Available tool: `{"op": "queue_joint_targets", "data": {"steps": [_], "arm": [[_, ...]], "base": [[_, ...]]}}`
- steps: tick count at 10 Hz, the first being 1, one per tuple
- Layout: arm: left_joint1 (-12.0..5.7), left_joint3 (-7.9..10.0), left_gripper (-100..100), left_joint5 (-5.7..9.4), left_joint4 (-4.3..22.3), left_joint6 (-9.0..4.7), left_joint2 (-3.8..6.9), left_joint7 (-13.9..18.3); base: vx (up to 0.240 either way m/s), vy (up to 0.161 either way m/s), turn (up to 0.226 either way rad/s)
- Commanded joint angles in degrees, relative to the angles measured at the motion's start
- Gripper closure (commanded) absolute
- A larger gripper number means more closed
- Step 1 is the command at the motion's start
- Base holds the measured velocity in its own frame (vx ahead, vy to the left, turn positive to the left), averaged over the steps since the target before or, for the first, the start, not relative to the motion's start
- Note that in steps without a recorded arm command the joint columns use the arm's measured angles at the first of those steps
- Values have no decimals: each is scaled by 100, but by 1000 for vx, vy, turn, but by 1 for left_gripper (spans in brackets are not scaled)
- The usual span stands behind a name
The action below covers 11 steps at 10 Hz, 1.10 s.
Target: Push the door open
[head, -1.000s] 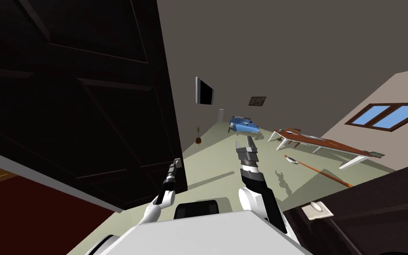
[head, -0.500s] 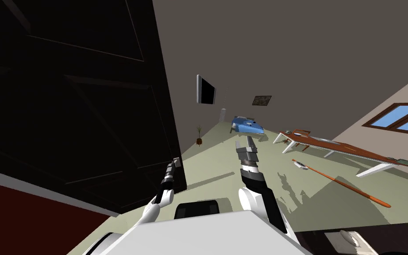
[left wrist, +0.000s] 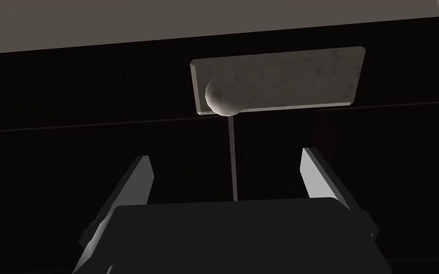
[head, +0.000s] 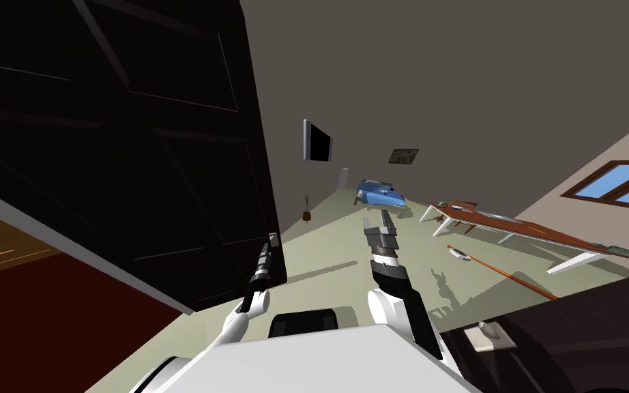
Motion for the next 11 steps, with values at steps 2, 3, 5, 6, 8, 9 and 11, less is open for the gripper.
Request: {"op": "queue_joint_targets", "data": {"steps": [2, 3, 5, 6, 8, 9, 11], "arm": [[9, 2, -100, 12, -56, 45, -60, -19], [2, 0, -100, 8, -29, 28, -43, -9], [15, 12, -100, 25, -9, -19, -17, -8], [21, 18, -100, 32, -3, -39, -9, -9], [36, 32, -100, 50, 12, -90, 1, -10], [41, 37, -100, 57, 17, -108, 0, -11], [47, 40, -100, 60, 13, -112, 0, -10]], "base": [[-213, -89, 40], [-98, -31, 7], [148, 13, -38], [197, 38, -17], [245, 71, -43], [259, 54, -35], [161, 23, -12]]}}
